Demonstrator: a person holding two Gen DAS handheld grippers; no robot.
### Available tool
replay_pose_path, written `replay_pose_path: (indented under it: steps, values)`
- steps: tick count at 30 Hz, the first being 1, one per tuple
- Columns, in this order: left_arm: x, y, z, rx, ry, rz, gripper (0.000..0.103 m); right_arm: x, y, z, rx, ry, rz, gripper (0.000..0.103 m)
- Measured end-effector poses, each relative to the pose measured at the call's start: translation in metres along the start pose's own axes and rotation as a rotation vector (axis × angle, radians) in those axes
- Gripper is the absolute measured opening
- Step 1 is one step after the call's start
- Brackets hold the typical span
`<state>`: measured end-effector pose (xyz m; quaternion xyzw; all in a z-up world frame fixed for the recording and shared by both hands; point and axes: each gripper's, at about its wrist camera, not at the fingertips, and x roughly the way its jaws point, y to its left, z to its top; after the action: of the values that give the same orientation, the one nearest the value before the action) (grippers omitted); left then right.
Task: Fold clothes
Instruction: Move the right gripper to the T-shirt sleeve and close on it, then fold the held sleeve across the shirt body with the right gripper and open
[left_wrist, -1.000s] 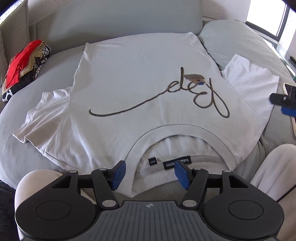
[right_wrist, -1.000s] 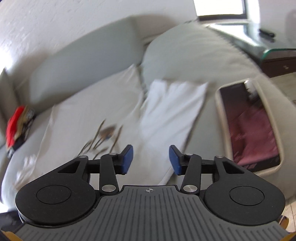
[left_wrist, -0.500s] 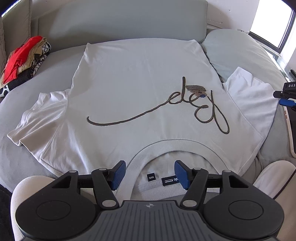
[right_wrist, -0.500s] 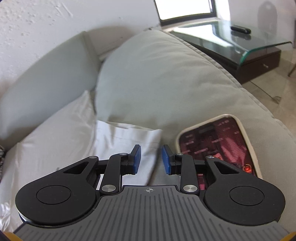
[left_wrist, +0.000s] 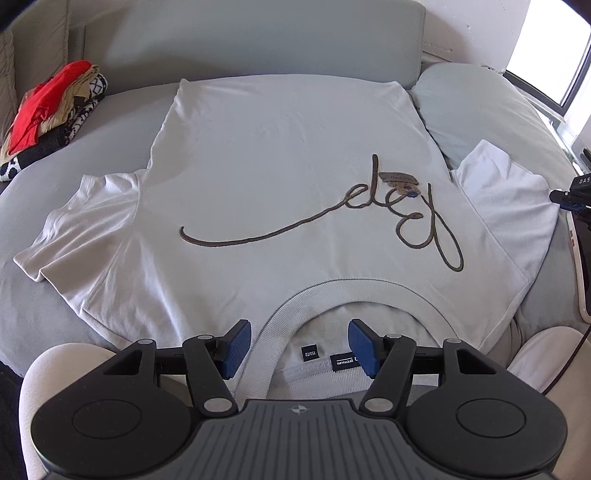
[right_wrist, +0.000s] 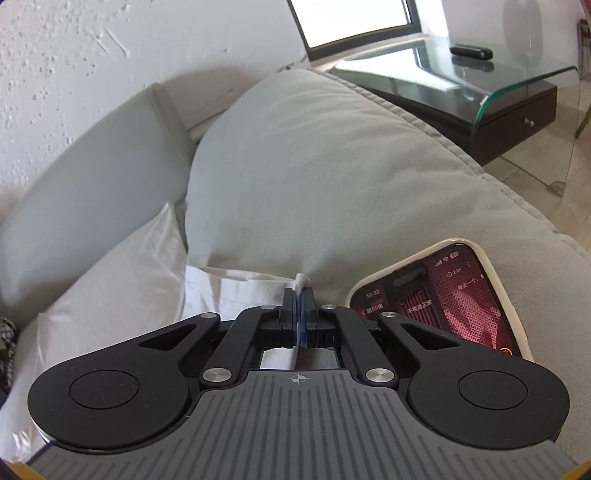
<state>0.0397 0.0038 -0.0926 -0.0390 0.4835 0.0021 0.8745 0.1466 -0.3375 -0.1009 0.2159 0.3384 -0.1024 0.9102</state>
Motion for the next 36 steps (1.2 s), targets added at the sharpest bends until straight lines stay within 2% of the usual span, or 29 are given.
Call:
replay_pose_path:
  steps: [3, 8, 13, 17, 20, 21, 24, 28, 30, 34, 36]
  values:
    - [-0.004, 0.002, -0.002, -0.008, -0.010, -0.005, 0.060, -0.008, 0.013, 0.002, -0.042, -0.017, 0.015, 0.001]
    - [-0.010, 0.009, -0.005, -0.030, -0.022, -0.006, 0.060, -0.038, 0.064, -0.012, -0.294, -0.044, 0.094, 0.001]
    - [-0.012, 0.011, -0.006, -0.041, -0.028, -0.010, 0.060, -0.068, 0.123, -0.076, -0.678, -0.048, 0.183, 0.001]
    - [-0.013, 0.011, -0.007, -0.043, -0.030, -0.009, 0.060, -0.071, 0.144, -0.122, -0.839, 0.041, 0.251, 0.004]
    - [-0.014, 0.012, -0.007, -0.044, -0.030, -0.006, 0.060, -0.069, 0.142, -0.136, -0.802, 0.190, 0.306, 0.028]
    - [-0.014, 0.012, -0.008, -0.044, -0.031, -0.004, 0.060, -0.071, 0.138, -0.135, -0.759, 0.220, 0.329, 0.030]
    - [-0.013, 0.013, -0.009, -0.043, -0.025, -0.001, 0.060, -0.075, 0.118, -0.120, -0.614, 0.233, 0.352, 0.030]
    - [-0.010, 0.009, -0.009, -0.034, -0.017, -0.007, 0.060, -0.061, 0.094, -0.093, -0.471, 0.162, 0.185, 0.030]
    - [-0.009, 0.006, -0.010, -0.023, -0.014, -0.010, 0.060, -0.045, 0.087, -0.081, -0.424, 0.169, 0.136, 0.025]
    - [-0.009, 0.001, -0.011, -0.002, -0.011, -0.004, 0.060, -0.011, 0.090, -0.077, -0.441, 0.196, 0.076, 0.023]
    - [-0.009, 0.003, -0.011, -0.003, -0.009, 0.002, 0.060, 0.004, 0.092, -0.083, -0.485, 0.239, 0.030, 0.023]
